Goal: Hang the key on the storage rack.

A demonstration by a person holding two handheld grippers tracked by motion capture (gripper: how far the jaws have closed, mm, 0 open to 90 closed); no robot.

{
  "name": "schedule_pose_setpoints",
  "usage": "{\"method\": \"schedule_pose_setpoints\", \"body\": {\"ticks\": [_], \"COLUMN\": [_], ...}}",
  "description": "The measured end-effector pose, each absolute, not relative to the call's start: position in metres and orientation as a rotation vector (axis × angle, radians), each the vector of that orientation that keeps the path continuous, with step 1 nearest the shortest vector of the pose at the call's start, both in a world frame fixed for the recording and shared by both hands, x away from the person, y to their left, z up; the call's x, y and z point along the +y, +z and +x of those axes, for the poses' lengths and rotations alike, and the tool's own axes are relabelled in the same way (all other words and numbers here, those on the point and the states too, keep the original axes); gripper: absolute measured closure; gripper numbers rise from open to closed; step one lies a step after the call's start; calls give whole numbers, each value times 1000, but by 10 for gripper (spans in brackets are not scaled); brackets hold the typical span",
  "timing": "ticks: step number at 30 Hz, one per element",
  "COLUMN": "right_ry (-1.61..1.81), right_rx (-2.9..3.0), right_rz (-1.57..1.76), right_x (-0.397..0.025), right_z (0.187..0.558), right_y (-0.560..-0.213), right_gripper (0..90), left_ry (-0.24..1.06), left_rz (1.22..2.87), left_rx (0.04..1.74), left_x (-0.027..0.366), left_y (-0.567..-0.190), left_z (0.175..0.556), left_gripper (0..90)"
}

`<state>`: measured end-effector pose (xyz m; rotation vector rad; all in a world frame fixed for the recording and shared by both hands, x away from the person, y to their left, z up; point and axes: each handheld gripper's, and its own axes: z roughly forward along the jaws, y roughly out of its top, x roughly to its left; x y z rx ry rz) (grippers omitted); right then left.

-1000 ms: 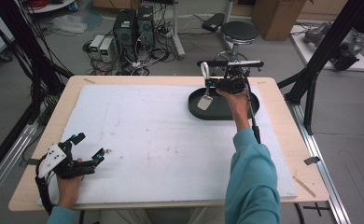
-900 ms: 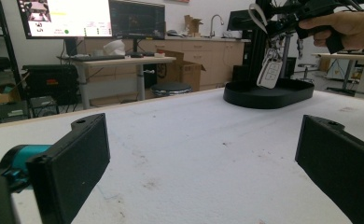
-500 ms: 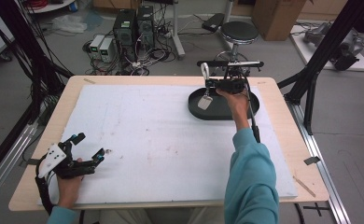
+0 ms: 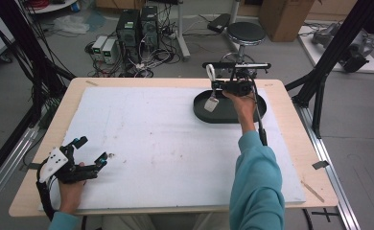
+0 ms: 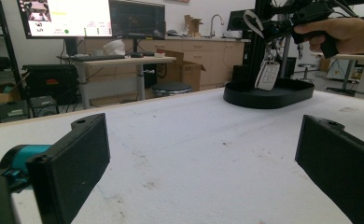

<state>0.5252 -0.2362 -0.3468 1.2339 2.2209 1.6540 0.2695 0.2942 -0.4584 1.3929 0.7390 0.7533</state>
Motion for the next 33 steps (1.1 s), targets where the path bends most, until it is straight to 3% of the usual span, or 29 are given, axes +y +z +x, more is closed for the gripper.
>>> {"method": "schedule_pose_setpoints", "body": {"ticks": [33], "right_ry": [1599], "right_rx": [2129], "right_rz": [1308], "right_x": [-232], "right_z": [528], "right_y": [-353], "right_gripper": [726], "left_ry": [757], "left_rz": [1396], "left_rx": [734], "left_x": [294], "left_y": [-458], "left_z": [269], "left_gripper": [35]}}
